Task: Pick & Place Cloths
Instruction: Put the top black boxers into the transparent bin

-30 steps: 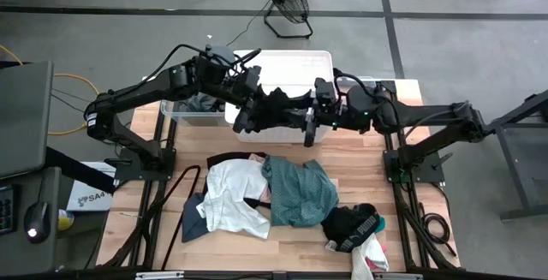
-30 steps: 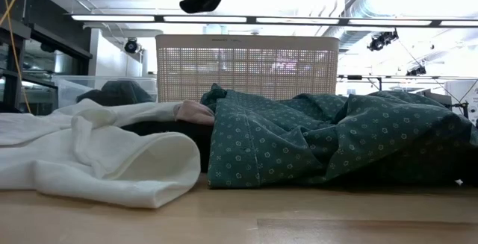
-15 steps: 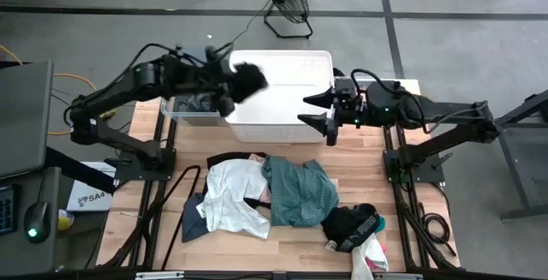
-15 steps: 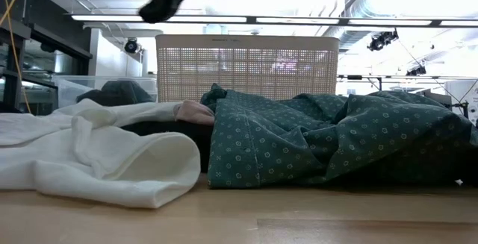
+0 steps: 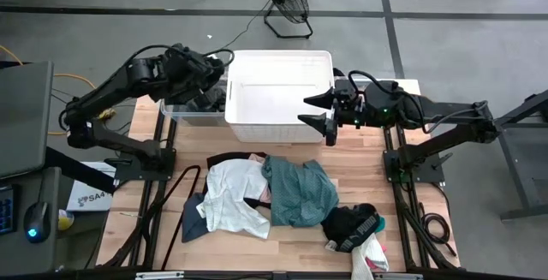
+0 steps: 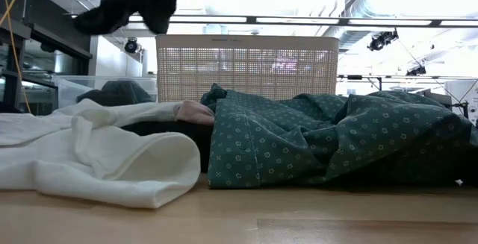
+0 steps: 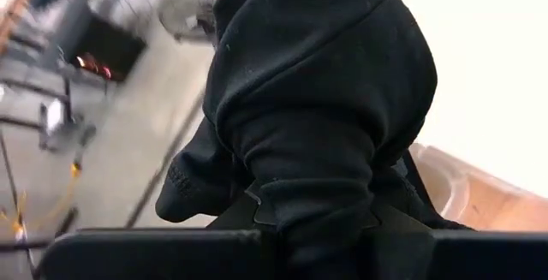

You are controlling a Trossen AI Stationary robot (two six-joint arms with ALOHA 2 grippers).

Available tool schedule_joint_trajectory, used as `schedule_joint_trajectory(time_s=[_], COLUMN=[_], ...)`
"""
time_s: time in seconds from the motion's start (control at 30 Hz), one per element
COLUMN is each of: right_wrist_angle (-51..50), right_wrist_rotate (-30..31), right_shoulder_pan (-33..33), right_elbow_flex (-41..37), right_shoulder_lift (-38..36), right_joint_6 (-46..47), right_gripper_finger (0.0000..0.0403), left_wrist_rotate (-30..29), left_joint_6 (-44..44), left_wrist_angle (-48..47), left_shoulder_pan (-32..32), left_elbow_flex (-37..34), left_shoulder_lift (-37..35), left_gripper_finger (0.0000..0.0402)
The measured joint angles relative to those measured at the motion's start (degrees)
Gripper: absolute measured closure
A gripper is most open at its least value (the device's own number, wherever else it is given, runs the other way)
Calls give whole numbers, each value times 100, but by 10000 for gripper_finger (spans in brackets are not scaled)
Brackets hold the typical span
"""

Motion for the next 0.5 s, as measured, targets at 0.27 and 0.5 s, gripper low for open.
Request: schedule_joint_trajectory(time_s=[0.27, 0.5], right_wrist_angle=[-17, -84], right_wrist_rotate=[2, 2], right_shoulder_pan=[0, 0], right_elbow_flex=[0, -2], right_shoulder_lift=[0, 0], right_joint_6=[3, 177], right_gripper_finger=[121, 121], left_wrist_rotate=[918, 1335], left_joint_6=[93, 561], left_wrist_angle=[405, 966], left_shoulder_pan=[1270, 2151], left_elbow_flex=[-1020, -1826], left_shoulder_lift=[-26, -27], left_gripper_finger=[367, 367])
